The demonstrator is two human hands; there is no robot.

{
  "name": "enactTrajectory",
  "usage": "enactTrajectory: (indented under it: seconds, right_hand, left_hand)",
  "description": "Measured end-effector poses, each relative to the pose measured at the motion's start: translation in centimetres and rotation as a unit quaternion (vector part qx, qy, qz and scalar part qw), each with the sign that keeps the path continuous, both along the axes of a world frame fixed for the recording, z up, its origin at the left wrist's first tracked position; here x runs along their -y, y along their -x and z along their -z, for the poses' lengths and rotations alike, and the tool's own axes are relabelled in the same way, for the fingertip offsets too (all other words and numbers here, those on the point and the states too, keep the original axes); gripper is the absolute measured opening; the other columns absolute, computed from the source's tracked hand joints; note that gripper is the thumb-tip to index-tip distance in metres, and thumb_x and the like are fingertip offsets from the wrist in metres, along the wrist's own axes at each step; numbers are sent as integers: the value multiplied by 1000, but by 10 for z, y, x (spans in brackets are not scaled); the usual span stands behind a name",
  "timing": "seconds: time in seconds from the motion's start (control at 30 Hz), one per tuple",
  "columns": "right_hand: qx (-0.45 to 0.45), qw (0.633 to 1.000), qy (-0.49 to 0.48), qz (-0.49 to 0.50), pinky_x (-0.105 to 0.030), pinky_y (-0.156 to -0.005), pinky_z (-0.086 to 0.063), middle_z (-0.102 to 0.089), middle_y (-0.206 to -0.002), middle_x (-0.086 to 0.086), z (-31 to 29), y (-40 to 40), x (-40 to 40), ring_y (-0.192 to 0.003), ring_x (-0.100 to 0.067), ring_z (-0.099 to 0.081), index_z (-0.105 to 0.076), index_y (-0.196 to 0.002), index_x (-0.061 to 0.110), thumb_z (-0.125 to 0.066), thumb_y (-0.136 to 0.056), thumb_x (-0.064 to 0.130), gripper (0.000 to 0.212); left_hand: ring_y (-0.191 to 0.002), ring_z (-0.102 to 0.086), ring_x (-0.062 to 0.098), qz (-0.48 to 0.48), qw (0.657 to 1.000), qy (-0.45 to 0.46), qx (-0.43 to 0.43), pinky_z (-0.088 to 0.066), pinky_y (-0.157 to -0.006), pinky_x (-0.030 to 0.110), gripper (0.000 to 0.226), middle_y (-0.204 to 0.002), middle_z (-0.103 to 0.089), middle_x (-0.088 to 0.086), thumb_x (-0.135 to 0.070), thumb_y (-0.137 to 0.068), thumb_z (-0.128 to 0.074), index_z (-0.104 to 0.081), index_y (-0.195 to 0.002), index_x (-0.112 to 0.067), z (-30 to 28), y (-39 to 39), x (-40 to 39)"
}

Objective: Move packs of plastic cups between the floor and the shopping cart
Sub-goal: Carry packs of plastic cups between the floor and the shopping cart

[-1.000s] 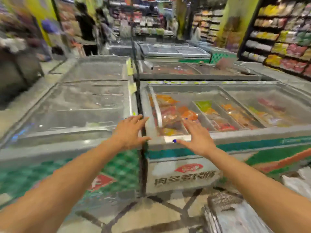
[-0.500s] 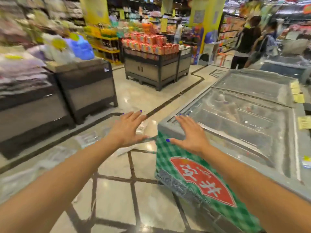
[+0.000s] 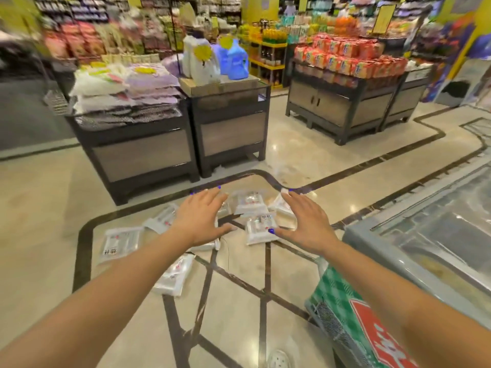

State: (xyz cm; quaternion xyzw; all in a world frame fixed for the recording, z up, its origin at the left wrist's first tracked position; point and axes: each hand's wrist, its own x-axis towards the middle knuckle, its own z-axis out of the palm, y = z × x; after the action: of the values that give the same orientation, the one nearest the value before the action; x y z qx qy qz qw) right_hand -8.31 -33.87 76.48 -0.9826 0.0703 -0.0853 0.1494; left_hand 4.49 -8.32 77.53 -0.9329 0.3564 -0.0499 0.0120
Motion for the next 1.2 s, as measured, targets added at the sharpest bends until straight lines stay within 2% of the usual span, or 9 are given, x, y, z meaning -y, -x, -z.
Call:
enactTrajectory:
  seconds: [0.13, 0.27, 0.4, 0.5, 0.63, 0.83, 0.97, 1.07, 1.2]
  right_hand:
    - [-14, 1000, -4, -4, -42, -119, -18, -18, -162, 8, 13, -62, 49, -148, -19, -16, -18, -154, 34, -42, -73, 81, 97]
    - [-45, 999, -11, -15, -41, -119, -13, -17, -162, 8, 23, -120, 107, -148, -19, -15, -16, -154, 35, -55, -80, 73, 92]
    - [-57, 998, -10, -13, -41, -118, -15, -20, -161, 7, 29, -181, 153, -148, -21, -17, -19, -153, 34, -50, -74, 76, 95]
    - [-62, 998, -18, -7, -40, -118, -15, -21, -161, 7, 45, -218, 176, -147, -20, -18, -21, -153, 33, -59, -79, 71, 91]
    - [-85, 996, -35, -6, -44, -119, -18, -17, -162, 7, 73, -275, 209, -148, -21, -16, -19, -153, 36, -60, -78, 71, 93]
    - [-100, 992, -73, 37, -44, -118, -23, -21, -161, 7, 123, -369, 257, -147, -20, -20, -13, -153, 40, -58, -72, 77, 100]
    - [-140, 985, -84, 60, -40, -119, -22, -20, -161, 7, 166, -421, 290, -147, -18, -19, -9, -154, 39, -62, -75, 75, 101]
    - [-169, 981, -73, 69, -42, -119, -23, -21, -161, 6, 194, -453, 314, -147, -19, -20, -10, -154, 38, -60, -75, 76, 101]
    - [-193, 978, -62, 56, -42, -117, -25, -26, -160, -1, 240, -491, 341, -145, -24, -24, -15, -155, 34, -64, -78, 67, 97]
  left_hand:
    - [-147, -20, 25, -13, 1000, -3, -23, -22, -119, 45, 92, -161, -18, -1, -81, -79, -39, -16, -153, -29, 13, -61, 51]
    - [-147, -20, 24, -26, 998, 16, -51, -21, -119, 47, 89, -161, -18, -3, -78, -79, -46, -19, -151, -32, 16, -117, 114]
    - [-145, -24, 25, -18, 998, 16, -64, -25, -116, 49, 87, -160, -19, -1, -77, -80, -44, -20, -149, -30, 26, -167, 164]
    - [-144, -24, 26, -16, 997, 1, -75, -25, -115, 51, 89, -160, -19, -2, -80, -78, -41, -19, -149, -32, 40, -205, 190]
    - [-145, -21, 27, -34, 994, -4, -106, -21, -116, 55, 87, -160, -16, -5, -80, -79, -42, -19, -149, -34, 64, -265, 216]
    - [-145, -21, 28, -6, 990, -28, -137, -20, -117, 51, 88, -161, -15, -4, -79, -80, -40, -17, -151, -32, 112, -381, 263]
    - [-145, -21, 28, 3, 986, -51, -156, -21, -117, 49, 87, -161, -15, -4, -77, -81, -43, -19, -150, -30, 146, -447, 290]
    - [-143, -26, 30, 21, 983, -73, -166, -24, -115, 50, 89, -161, -18, -2, -78, -80, -44, -19, -150, -30, 175, -482, 310]
    - [-142, -28, 30, 22, 979, -62, -194, -26, -115, 50, 90, -160, -20, -2, -77, -79, -47, -19, -151, -30, 226, -513, 337]
